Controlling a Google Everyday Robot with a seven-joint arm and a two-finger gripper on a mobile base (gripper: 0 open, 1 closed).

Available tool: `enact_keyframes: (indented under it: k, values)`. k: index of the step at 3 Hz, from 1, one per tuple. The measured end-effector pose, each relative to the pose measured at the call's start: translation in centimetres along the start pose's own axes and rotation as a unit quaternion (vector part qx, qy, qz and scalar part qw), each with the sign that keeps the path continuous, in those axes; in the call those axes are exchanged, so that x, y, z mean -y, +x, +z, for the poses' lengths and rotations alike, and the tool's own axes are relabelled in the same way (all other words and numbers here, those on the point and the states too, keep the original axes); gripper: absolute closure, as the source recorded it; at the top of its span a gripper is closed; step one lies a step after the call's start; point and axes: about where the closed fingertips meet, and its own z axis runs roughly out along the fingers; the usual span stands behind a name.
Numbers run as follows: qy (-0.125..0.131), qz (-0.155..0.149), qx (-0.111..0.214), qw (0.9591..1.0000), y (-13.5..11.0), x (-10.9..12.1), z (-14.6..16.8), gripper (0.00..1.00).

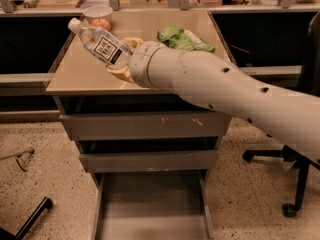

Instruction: Pick blue plastic bottle from bottom drawer and place on counter

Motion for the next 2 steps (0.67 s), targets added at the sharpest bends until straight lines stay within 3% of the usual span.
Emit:
enact_keyframes:
  k: [1, 2]
  values:
    - [0.008, -0.014, -0.014, 0.9998, 1.6, 2.2, 2.9, 1.0]
    - [-0.014, -0.014, -0.036, 0.9992, 4.2, 2.7, 6.2, 1.0]
